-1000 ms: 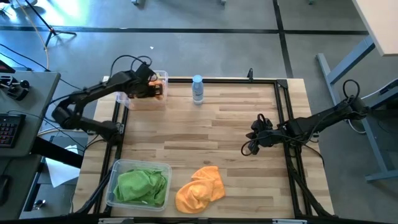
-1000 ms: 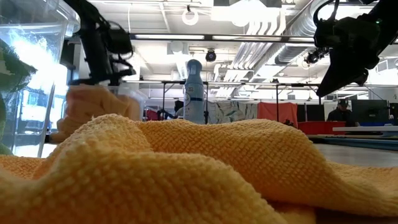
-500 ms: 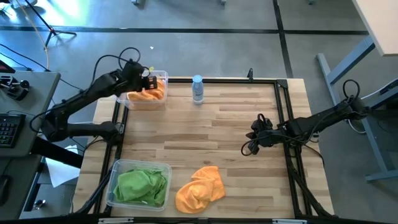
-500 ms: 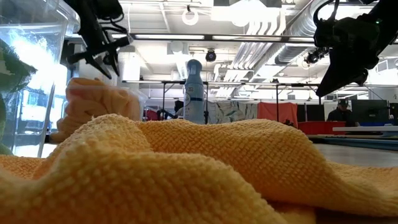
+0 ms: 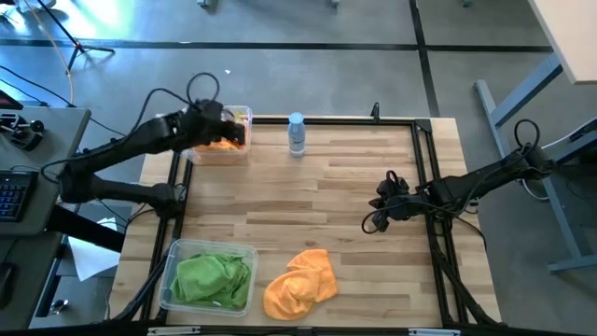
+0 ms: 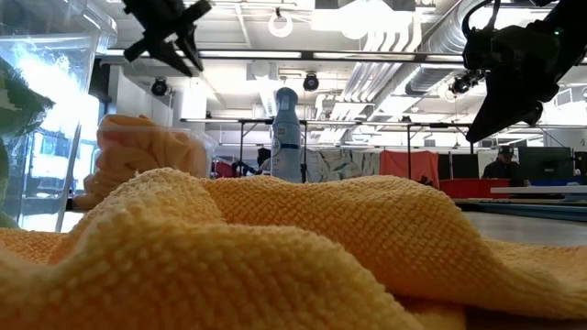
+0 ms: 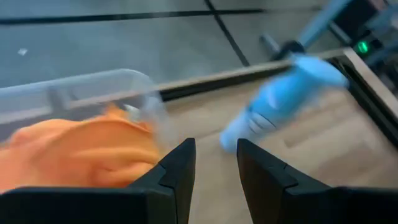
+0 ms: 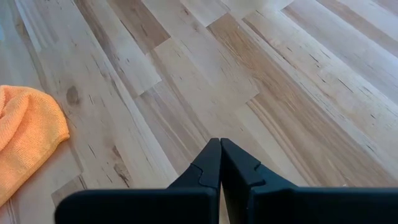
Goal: Sort microfiber towel by color & place in baskets
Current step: Put the yellow microfiber towel into the top transparent bin
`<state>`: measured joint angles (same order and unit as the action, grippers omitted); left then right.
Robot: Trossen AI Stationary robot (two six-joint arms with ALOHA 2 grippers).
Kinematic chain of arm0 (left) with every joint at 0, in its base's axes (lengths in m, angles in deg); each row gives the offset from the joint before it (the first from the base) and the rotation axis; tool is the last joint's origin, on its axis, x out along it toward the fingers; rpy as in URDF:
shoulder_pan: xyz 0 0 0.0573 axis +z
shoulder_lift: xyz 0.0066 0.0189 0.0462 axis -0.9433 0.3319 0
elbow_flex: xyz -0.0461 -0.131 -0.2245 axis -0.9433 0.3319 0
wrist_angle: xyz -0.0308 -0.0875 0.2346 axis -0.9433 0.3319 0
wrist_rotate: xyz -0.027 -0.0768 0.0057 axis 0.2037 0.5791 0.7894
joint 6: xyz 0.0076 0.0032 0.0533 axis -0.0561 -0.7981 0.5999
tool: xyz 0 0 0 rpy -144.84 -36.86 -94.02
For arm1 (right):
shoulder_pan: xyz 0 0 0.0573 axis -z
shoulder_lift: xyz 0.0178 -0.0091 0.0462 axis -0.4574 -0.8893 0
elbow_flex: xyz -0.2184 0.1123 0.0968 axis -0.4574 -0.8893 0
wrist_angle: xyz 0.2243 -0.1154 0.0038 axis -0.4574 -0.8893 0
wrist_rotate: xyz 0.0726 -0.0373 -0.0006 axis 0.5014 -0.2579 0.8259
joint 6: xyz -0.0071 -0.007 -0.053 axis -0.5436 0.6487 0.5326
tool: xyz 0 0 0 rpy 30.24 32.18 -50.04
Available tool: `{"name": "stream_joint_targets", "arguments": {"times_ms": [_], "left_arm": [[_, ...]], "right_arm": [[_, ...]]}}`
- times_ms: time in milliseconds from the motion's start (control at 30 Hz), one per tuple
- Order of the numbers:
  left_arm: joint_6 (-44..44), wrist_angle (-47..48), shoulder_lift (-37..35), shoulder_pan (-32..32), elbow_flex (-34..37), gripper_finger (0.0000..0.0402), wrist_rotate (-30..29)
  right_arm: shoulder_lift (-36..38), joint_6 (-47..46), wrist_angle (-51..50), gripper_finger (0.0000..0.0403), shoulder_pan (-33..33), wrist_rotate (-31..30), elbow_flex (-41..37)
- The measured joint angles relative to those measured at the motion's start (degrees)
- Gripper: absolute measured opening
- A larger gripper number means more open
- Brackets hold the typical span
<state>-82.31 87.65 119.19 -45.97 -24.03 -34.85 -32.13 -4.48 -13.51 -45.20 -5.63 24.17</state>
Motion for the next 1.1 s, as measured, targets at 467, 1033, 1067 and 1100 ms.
{"name": "stream_joint_targets", "arguments": {"times_ms": [467, 1033, 1067, 1100], "left_arm": [[5.7, -1.0, 14.2, -26.1, -10.8, 0.008, -7.2], [8.9, 21.7, 44.5, -36.4, -40.4, 0.0073, -2.6], [9.1, 21.2, 45.4, -36.5, -40.4, 0.0073, -1.9], [8.5, 21.1, 46.2, -36.5, -40.4, 0.0074, -1.5]], "right_arm": [[0.0, 0.4, 0.0, 0.0, 0.0, 1.3, 0.0], [0.0, 1.3, 0.0, 0.0, 0.0, 3.4, 0.0], [0.0, 1.3, 0.0, 0.0, 0.0, 3.6, 0.0], [0.0, 1.8, 0.0, 0.0, 0.0, 3.7, 0.0]]}}
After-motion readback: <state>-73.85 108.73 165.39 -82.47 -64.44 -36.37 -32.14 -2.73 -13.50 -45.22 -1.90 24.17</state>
